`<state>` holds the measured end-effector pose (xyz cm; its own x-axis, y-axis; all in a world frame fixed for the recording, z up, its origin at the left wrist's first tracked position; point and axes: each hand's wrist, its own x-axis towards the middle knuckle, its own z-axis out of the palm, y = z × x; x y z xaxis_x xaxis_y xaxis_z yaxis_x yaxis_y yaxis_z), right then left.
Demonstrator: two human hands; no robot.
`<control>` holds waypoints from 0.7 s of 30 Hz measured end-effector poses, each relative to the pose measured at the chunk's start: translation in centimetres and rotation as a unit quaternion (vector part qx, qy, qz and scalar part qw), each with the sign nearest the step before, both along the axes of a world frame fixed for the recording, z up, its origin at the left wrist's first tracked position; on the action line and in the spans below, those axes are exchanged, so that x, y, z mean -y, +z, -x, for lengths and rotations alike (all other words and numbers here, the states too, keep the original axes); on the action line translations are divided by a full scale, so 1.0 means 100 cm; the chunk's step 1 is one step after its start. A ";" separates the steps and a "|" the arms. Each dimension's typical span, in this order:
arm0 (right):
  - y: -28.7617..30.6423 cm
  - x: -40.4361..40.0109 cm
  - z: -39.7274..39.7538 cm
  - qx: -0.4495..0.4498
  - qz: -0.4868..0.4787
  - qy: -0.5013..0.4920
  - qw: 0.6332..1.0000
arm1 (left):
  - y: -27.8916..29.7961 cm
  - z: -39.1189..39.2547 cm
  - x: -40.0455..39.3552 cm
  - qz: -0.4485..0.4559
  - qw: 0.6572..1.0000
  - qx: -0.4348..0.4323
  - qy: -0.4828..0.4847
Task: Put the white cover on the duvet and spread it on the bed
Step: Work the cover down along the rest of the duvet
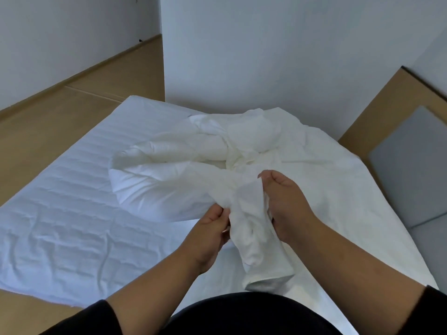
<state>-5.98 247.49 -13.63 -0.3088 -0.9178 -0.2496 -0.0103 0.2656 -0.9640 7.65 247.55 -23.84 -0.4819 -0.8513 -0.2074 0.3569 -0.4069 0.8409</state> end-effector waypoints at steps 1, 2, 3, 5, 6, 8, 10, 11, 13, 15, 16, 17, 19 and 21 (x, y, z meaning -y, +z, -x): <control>-0.005 -0.005 -0.001 0.028 0.000 0.011 1.000 | 0.000 -0.002 0.002 0.017 1.000 0.017 -0.007; -0.007 -0.009 -0.002 0.042 0.004 0.021 0.999 | -0.001 -0.004 0.003 0.031 0.999 0.024 -0.019; -0.009 -0.010 -0.003 0.048 0.008 0.027 0.998 | -0.004 -0.005 0.001 0.044 0.998 0.030 -0.042; -0.008 -0.012 -0.002 0.052 0.007 0.032 0.998 | -0.008 -0.003 -0.007 0.058 0.994 0.032 -0.086; -0.006 -0.012 -0.002 0.058 0.006 0.035 0.998 | -0.009 0.000 -0.012 0.074 0.992 0.038 -0.089; -0.008 -0.012 0.000 0.081 -0.001 0.043 0.996 | -0.010 0.006 -0.017 0.086 0.992 0.079 -0.046; -0.011 -0.012 0.002 0.102 -0.004 0.056 0.993 | -0.009 0.009 -0.014 0.082 0.988 0.127 0.042; -0.015 -0.011 0.004 0.094 -0.001 0.064 0.994 | -0.009 0.008 -0.011 0.082 0.981 0.159 0.077; -0.020 -0.009 0.012 0.003 0.011 0.078 0.997 | -0.006 0.004 -0.007 0.074 0.970 0.196 0.122; -0.027 -0.006 0.024 -0.108 0.021 0.074 0.991 | -0.004 -0.007 0.000 0.020 0.973 0.142 0.182; -0.033 -0.004 0.031 -0.139 0.014 0.079 0.987 | -0.002 -0.014 0.005 -0.016 0.974 0.091 0.209; -0.041 -0.003 0.038 -0.159 0.004 0.097 0.983 | 0.002 -0.021 0.011 -0.049 0.973 0.035 0.224; -0.064 -0.002 0.047 -0.241 -0.018 0.174 0.955 | 0.011 -0.027 0.018 -0.076 0.973 -0.051 0.212; -0.087 -0.002 0.051 -0.357 0.000 0.266 0.895 | 0.016 -0.026 0.016 -0.081 0.978 -0.072 0.177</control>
<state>-11.04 247.69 -22.37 0.0916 -0.9824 -0.1629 -0.7489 0.0398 -0.6615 10.26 245.98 -22.27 -0.1974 -0.9314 -0.3058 0.6090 -0.3609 0.7063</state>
